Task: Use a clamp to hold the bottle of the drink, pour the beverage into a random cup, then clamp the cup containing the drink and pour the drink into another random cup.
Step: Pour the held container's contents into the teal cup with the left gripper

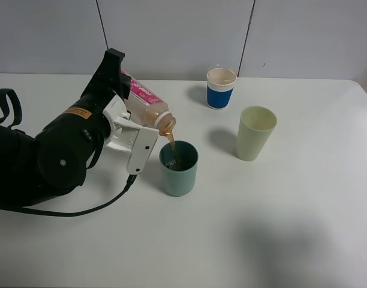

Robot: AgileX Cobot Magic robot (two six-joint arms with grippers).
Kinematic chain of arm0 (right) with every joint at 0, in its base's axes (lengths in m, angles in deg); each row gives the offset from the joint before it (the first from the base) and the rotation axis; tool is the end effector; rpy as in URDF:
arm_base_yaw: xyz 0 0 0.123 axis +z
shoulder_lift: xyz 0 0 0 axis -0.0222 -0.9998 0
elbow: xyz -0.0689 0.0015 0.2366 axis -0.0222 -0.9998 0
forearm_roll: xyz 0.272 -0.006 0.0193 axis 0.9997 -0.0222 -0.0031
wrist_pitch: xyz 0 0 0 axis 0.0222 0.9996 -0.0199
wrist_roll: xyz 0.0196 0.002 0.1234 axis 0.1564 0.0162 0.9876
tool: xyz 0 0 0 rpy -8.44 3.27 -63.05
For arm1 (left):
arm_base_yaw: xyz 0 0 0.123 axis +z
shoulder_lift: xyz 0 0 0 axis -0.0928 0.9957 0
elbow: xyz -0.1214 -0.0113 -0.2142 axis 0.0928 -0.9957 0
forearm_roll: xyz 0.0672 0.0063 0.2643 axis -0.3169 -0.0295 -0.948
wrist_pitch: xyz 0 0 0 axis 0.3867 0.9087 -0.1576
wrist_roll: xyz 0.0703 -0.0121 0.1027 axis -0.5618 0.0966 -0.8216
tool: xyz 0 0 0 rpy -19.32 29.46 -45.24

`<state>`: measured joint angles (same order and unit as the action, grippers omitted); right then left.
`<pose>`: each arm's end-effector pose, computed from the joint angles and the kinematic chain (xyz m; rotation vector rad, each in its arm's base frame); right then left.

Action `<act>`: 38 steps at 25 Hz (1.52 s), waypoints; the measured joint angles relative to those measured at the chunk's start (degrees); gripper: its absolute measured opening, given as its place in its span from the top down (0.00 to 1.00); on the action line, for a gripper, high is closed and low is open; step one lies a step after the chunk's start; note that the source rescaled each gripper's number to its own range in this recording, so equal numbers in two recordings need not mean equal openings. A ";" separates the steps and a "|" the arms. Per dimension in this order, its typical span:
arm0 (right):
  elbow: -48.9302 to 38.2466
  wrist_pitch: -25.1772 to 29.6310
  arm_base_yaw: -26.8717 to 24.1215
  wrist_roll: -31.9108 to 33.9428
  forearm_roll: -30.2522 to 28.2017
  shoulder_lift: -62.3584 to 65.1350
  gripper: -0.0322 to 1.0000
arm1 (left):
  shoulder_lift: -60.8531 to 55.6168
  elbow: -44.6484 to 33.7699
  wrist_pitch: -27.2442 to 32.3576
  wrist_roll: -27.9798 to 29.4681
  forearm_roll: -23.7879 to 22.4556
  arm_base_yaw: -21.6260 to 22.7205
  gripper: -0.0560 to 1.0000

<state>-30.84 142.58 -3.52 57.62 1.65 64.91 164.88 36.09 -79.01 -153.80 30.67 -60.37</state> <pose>0.0817 -0.0059 0.2716 0.0168 2.0514 -0.0829 0.2522 -0.1940 0.1226 1.6439 1.0404 1.3213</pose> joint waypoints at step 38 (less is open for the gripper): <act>0.00 0.00 0.00 0.00 0.00 0.00 0.23 | 0.00 0.00 -5.53 -8.55 -14.64 0.00 0.89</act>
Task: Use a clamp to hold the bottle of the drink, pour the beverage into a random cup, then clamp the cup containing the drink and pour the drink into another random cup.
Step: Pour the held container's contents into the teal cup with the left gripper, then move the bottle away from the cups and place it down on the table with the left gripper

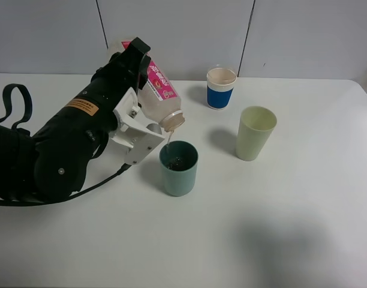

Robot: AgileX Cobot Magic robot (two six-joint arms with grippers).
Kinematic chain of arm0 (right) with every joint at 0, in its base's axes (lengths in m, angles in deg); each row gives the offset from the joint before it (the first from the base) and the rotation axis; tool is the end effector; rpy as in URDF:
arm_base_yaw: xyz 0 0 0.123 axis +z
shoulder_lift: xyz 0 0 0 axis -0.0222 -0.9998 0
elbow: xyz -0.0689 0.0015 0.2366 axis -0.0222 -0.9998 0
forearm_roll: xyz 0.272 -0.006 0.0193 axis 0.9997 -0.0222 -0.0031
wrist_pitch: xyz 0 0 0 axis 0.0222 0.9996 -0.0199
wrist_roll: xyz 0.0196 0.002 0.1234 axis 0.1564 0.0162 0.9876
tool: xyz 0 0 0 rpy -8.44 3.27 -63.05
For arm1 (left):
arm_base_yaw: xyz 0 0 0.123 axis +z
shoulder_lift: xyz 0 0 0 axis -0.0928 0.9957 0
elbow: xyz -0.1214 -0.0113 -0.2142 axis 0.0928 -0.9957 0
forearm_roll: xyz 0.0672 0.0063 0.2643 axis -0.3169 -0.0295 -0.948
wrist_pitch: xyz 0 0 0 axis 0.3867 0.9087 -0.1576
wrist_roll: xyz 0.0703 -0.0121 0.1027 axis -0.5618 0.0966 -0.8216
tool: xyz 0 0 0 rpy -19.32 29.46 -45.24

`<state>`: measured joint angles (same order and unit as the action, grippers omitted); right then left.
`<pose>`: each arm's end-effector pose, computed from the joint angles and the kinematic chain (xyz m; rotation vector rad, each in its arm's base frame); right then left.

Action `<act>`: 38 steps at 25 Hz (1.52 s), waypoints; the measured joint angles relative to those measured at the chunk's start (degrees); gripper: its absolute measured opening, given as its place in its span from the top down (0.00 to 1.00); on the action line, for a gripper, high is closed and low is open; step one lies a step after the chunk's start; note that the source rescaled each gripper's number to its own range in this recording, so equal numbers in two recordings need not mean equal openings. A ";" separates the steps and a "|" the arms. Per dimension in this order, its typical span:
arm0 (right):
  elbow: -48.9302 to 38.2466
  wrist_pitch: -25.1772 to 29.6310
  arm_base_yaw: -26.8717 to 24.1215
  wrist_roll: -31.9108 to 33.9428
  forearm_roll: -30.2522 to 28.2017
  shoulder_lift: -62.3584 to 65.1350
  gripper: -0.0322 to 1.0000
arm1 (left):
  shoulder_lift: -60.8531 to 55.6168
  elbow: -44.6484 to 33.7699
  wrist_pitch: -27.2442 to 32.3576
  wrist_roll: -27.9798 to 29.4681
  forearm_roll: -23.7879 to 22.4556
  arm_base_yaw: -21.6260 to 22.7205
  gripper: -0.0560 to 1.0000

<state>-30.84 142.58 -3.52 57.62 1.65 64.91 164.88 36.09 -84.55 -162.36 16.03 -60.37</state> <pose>0.0817 -0.0059 0.2716 0.0168 2.0514 -0.0829 0.2507 -0.2146 0.1458 1.6584 0.6182 1.4923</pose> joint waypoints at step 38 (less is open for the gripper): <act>0.00 0.00 0.00 0.00 0.00 0.00 0.23 | -6.66 -0.05 29.87 141.09 -54.97 35.39 0.89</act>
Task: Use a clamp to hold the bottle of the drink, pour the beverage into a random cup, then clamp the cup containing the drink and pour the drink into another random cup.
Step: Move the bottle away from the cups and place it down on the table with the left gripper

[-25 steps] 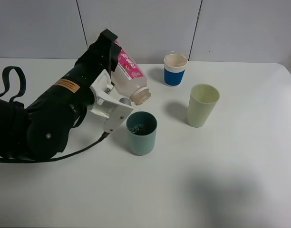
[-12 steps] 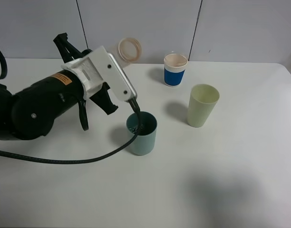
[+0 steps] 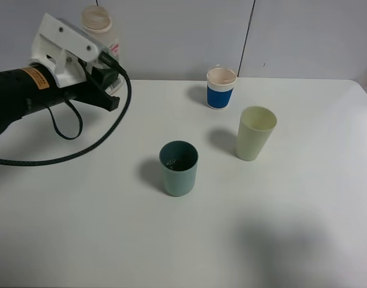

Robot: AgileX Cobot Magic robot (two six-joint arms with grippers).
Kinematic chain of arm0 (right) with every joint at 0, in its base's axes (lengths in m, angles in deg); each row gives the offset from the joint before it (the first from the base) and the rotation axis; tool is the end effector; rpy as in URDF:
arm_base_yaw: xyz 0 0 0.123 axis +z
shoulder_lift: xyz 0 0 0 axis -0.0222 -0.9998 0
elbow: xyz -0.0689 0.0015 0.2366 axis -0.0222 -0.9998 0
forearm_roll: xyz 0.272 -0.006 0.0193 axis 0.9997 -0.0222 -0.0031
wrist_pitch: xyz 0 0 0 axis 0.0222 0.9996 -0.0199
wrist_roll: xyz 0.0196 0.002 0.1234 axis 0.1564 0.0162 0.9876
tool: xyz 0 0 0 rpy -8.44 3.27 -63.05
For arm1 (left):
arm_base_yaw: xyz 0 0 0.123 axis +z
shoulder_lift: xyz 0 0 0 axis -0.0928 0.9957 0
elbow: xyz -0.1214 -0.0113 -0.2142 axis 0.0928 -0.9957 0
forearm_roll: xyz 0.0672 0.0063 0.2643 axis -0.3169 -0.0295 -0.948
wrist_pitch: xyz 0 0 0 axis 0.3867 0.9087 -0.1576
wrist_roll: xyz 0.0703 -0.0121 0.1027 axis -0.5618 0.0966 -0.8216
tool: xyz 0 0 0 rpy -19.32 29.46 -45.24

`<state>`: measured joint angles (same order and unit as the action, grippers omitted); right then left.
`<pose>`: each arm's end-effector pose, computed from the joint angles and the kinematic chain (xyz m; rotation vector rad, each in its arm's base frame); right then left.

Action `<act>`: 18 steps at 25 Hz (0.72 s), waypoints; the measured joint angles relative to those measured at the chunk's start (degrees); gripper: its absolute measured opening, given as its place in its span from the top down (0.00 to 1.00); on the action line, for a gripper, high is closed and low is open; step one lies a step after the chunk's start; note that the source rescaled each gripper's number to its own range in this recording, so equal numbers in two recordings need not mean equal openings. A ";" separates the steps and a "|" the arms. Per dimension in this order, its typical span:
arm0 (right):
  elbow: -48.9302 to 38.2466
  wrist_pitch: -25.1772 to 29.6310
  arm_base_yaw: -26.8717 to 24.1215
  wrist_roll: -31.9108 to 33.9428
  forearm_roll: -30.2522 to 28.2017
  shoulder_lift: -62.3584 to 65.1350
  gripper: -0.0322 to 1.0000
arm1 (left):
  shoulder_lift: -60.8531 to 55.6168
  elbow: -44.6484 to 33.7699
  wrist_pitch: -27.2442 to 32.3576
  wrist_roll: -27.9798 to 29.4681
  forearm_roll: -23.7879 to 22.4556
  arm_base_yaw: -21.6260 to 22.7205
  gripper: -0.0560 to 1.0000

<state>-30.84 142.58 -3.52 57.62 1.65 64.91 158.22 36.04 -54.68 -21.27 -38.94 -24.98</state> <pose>0.0817 -0.0059 0.2716 0.0168 2.0514 -0.0829 0.3183 -0.1266 0.1394 0.5965 1.7131 -0.1541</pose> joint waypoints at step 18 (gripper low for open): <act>0.00 0.00 0.00 0.00 0.00 0.00 0.23 | 6.88 0.05 -9.17 19.84 -26.36 21.06 0.89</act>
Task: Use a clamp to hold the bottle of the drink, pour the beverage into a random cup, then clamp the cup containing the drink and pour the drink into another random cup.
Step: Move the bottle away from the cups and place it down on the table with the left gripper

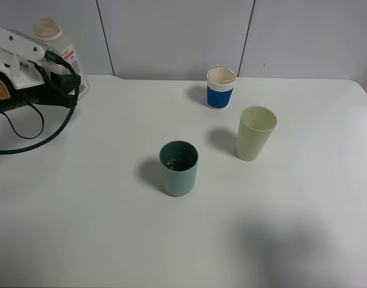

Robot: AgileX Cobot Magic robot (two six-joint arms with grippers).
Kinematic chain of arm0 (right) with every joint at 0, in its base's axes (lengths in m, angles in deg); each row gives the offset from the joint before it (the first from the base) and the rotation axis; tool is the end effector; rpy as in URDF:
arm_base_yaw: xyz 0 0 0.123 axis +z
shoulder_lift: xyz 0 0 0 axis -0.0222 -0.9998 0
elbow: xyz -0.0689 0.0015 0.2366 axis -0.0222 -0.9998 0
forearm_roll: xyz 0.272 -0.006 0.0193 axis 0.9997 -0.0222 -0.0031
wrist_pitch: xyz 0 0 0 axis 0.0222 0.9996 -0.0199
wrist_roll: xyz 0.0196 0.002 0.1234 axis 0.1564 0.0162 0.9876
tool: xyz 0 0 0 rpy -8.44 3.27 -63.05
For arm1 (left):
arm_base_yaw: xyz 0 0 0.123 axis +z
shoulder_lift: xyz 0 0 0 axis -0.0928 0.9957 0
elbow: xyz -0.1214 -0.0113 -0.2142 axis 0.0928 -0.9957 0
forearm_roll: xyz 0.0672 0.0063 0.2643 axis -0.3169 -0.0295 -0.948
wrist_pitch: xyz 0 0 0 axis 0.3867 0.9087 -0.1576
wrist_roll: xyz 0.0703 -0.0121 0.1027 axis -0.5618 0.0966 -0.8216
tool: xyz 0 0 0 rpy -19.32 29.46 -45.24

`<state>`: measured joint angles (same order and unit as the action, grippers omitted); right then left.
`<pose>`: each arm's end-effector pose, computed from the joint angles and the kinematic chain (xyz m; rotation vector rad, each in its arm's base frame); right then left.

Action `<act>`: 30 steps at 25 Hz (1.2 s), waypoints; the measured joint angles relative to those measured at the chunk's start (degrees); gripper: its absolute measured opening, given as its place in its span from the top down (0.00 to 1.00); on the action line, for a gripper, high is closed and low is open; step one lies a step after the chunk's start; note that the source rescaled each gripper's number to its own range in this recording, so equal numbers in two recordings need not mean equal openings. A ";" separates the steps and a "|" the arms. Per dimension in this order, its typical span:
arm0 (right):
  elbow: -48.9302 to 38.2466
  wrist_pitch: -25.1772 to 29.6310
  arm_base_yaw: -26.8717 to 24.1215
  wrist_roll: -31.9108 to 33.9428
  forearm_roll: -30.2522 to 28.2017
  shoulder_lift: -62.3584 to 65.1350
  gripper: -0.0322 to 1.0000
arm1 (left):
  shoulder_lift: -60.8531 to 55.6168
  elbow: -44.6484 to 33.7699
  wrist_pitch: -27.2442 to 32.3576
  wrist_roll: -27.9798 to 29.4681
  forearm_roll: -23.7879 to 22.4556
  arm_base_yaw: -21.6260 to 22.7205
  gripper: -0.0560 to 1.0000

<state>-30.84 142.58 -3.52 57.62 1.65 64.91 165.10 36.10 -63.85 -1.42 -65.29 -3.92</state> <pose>0.0817 -0.0059 0.2716 0.0168 2.0514 -0.0829 0.3352 -0.0445 0.1093 0.4865 1.7805 -0.2264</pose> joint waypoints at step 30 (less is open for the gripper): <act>0.00 0.00 0.00 0.00 0.00 0.00 0.23 | 23.85 0.27 -17.14 -5.91 -0.30 0.11 0.89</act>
<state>-30.84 142.58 -3.52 57.62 1.65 64.91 188.96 36.37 -80.99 -7.33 -65.59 -3.81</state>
